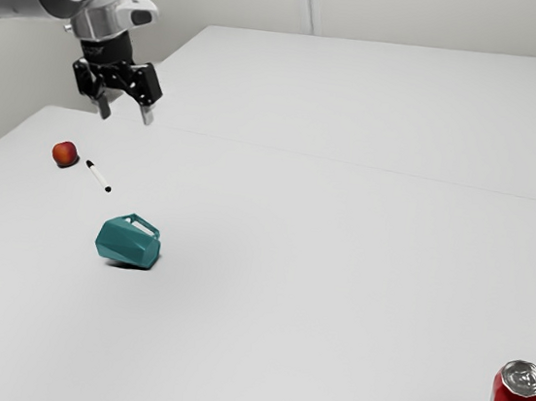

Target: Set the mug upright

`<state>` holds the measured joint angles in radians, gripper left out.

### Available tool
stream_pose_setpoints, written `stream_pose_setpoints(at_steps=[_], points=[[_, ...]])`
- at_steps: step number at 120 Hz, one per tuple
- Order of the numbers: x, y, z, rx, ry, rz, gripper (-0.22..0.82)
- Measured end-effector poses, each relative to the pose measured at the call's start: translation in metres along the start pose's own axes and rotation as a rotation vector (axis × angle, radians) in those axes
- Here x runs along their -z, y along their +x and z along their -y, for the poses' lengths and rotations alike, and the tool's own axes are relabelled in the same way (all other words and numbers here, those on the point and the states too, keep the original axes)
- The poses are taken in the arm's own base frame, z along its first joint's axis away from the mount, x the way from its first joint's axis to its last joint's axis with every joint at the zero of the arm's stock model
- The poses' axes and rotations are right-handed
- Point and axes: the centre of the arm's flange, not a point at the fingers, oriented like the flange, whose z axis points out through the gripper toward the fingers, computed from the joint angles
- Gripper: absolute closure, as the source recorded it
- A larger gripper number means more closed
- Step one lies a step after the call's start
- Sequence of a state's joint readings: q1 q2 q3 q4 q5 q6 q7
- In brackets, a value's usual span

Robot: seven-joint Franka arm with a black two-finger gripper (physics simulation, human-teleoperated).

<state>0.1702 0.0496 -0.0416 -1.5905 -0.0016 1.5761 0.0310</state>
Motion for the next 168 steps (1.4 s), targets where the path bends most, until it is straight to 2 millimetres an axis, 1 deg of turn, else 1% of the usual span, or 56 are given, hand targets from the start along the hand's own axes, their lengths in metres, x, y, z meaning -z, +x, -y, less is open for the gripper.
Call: stream_pose_setpoints(at_steps=[11,20,34,46,64,80,90,104,116,129,142,151,168], points=[[-0.002,0.0,0.04,0.053,-0.033,-0.001,0.02],[-0.008,0.002,0.065,0.08,-0.079,0.002,0.02],[-0.021,0.006,0.091,0.092,-0.162,0.009,0.02],[-0.032,0.005,0.118,0.106,-0.229,0.008,0.02],[-0.051,0.005,0.151,0.105,-0.322,0.005,0.02],[-0.07,0.005,0.17,0.092,-0.396,0.001,0.02],[-0.091,0.004,0.184,0.093,-0.445,0.004,0.02],[-0.115,0.006,0.2,0.088,-0.495,-0.003,0.02],[-0.143,0.005,0.213,0.097,-0.551,-0.01,0.02],[-0.163,0.001,0.222,0.1,-0.59,-0.026,0.02],[-0.199,-0.009,0.231,0.122,-0.645,-0.03,0.02],[-0.219,-0.013,0.236,0.13,-0.675,-0.045,0.02],[-0.24,-0.009,0.242,0.117,-0.712,-0.089,0.02]])
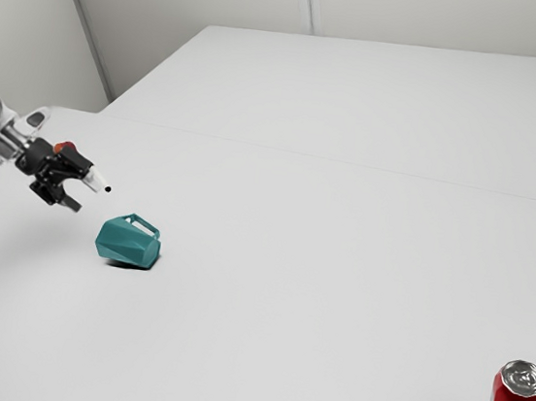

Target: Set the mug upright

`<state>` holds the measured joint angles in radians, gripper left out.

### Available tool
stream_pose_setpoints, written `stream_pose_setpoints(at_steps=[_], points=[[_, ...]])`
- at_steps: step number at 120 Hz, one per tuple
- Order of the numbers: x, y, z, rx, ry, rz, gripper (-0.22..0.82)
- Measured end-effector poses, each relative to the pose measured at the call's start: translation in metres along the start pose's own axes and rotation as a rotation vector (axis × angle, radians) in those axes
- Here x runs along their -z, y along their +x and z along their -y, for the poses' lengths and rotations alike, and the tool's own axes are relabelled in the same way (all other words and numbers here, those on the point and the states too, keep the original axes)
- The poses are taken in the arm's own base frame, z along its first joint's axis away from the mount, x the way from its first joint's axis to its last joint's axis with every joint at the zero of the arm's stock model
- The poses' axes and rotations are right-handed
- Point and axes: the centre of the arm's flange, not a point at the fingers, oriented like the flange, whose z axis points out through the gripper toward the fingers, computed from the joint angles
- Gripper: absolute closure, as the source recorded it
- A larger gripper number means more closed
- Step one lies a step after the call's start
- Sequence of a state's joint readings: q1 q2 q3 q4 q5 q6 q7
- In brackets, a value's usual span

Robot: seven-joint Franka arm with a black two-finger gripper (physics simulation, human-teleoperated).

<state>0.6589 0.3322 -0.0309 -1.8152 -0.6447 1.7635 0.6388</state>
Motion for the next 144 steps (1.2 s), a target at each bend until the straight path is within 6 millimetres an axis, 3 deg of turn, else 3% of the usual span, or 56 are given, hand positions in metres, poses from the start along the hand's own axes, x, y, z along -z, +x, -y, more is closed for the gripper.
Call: stream_pose_setpoints(at_steps=[32,144], points=[[-0.022,0.005,0.024,-0.027,-0.081,-0.035,0.02],[-0.067,-0.002,0.024,0.033,-0.208,0.091,0.03]])
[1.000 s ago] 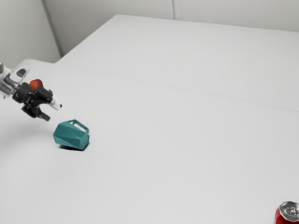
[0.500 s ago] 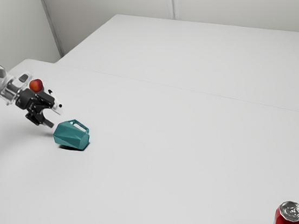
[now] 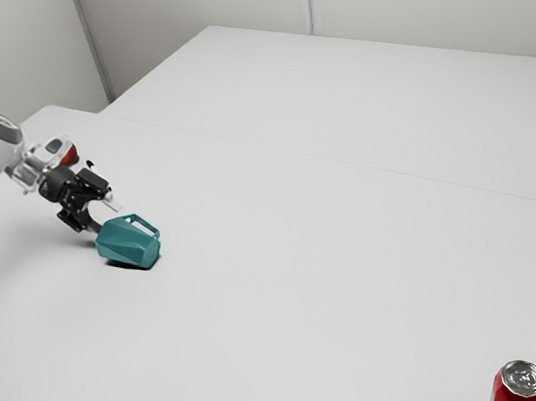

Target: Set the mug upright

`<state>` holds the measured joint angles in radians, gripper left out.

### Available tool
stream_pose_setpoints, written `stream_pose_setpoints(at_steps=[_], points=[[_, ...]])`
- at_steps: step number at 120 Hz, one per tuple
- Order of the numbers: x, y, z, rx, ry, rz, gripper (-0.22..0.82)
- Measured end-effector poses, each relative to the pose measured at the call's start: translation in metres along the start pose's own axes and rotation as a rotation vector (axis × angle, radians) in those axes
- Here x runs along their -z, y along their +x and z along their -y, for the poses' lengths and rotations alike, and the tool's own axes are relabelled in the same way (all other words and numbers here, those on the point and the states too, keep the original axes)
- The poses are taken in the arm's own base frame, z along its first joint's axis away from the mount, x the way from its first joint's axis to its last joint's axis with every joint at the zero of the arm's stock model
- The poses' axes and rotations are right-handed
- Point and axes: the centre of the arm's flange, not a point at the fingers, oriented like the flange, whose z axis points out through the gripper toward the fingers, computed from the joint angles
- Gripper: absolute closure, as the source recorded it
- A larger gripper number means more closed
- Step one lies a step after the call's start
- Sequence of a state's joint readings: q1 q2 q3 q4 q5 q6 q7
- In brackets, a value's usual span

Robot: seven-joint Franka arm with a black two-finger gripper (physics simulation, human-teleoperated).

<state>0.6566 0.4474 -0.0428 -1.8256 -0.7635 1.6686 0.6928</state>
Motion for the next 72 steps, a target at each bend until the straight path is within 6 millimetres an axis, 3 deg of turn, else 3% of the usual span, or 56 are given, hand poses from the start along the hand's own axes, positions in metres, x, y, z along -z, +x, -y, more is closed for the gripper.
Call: stream_pose_setpoints(at_steps=[58,72], points=[[-0.027,0.001,0.001,-0.042,-0.096,-0.034,0.04],[-0.029,0.002,-0.002,-0.058,-0.103,-0.031,0.15]])
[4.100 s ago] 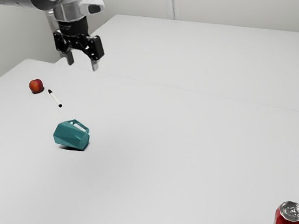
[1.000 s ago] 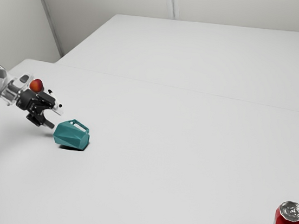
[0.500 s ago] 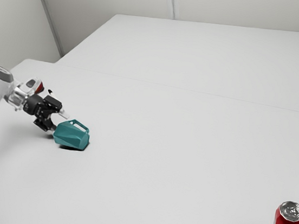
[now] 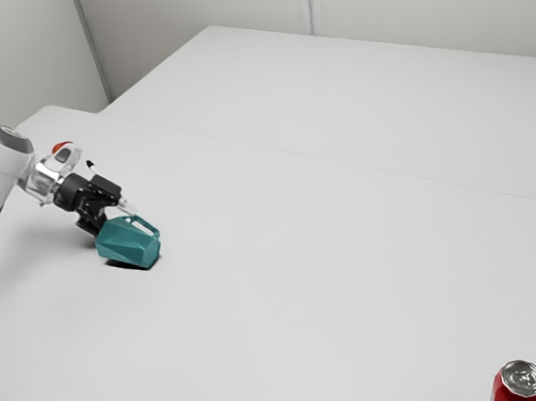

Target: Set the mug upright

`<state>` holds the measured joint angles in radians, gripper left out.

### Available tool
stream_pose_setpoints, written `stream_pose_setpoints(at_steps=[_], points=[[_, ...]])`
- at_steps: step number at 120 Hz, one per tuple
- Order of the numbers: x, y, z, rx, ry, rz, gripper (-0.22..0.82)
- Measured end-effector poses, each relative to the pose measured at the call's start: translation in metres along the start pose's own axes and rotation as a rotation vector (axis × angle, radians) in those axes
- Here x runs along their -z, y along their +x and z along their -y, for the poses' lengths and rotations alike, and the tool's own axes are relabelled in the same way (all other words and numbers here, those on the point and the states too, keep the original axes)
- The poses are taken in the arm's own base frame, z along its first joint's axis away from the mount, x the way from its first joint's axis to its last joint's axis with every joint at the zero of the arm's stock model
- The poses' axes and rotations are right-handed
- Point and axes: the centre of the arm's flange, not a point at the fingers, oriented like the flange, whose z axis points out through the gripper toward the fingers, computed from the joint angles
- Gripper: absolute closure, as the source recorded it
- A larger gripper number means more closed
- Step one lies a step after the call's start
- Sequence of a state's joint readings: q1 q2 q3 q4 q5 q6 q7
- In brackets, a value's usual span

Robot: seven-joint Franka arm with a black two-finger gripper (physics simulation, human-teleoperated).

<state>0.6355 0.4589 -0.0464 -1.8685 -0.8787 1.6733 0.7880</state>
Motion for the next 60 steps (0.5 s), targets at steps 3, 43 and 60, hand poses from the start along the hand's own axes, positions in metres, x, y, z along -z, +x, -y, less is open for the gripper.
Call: stream_pose_setpoints(at_steps=[3,43,60], points=[[0.0,0.0,-0.0003,-0.003,-0.001,0.0,0.19],[0.0004,0.0002,-0.003,-0.036,-0.006,0.002,0.63],[0.0013,0.0003,-0.0053,-0.048,-0.005,0.002,0.71]])
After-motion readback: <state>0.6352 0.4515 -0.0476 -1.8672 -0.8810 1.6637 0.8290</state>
